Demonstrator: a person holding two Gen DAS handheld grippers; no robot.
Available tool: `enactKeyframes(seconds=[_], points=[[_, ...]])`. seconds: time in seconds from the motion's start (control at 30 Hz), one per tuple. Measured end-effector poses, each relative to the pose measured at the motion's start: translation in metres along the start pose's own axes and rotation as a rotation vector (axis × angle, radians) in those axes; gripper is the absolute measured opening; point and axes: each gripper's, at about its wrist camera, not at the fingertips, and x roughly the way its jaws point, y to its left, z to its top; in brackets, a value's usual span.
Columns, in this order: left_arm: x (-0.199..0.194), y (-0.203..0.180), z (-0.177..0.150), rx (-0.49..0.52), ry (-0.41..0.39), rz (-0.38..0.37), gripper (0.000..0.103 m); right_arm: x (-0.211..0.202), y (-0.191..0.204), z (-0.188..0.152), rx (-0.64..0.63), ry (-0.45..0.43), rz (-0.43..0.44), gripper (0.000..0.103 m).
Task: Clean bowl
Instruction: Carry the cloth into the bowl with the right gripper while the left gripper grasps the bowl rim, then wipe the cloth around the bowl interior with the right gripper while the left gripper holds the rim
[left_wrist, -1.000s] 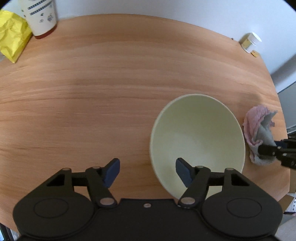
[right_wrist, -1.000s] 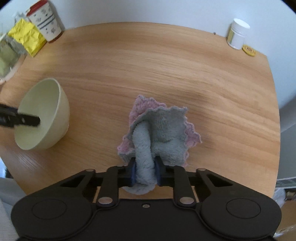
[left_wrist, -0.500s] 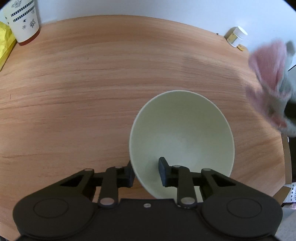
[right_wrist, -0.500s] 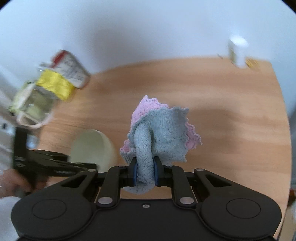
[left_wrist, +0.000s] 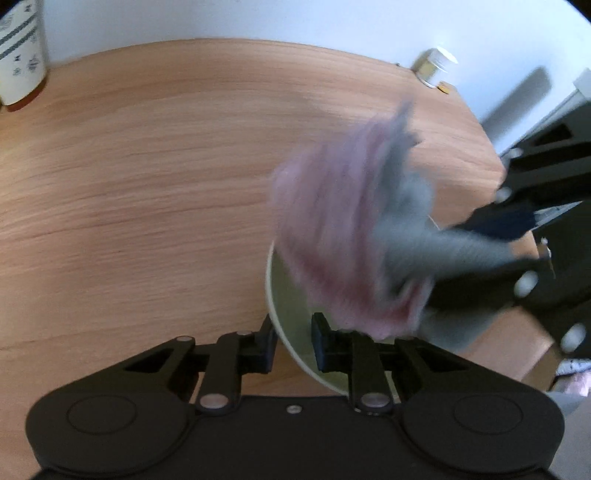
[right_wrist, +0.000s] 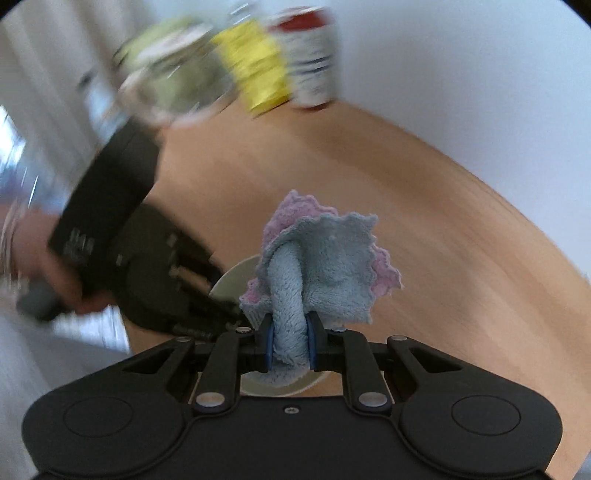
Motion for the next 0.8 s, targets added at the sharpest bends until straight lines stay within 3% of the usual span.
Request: enactKeyframes(seconds=[0.17,0.43,0.6,0.8], points=[[-0.005,0.004,-0.002,0.083,0.011,-0.023,0.019,0.034,0.024,0.023,-0.204,0.171,-0.024,0.019],[-0.011,0.011,-0.002,0.120,0.017,-0.034,0.017,0.068,0.035,0.038,-0.280,0.245,-0.054,0.019],[-0.013,0.015,-0.002,0.096,0.007,-0.042,0.016,0.076,0.037,0.038,-0.237,0.236,-0.060,0.019],[-0.007,0.008,0.003,0.043,-0.010,-0.034,0.016,0.076,0.026,0.032,-0.093,0.211,-0.055,0.018]])
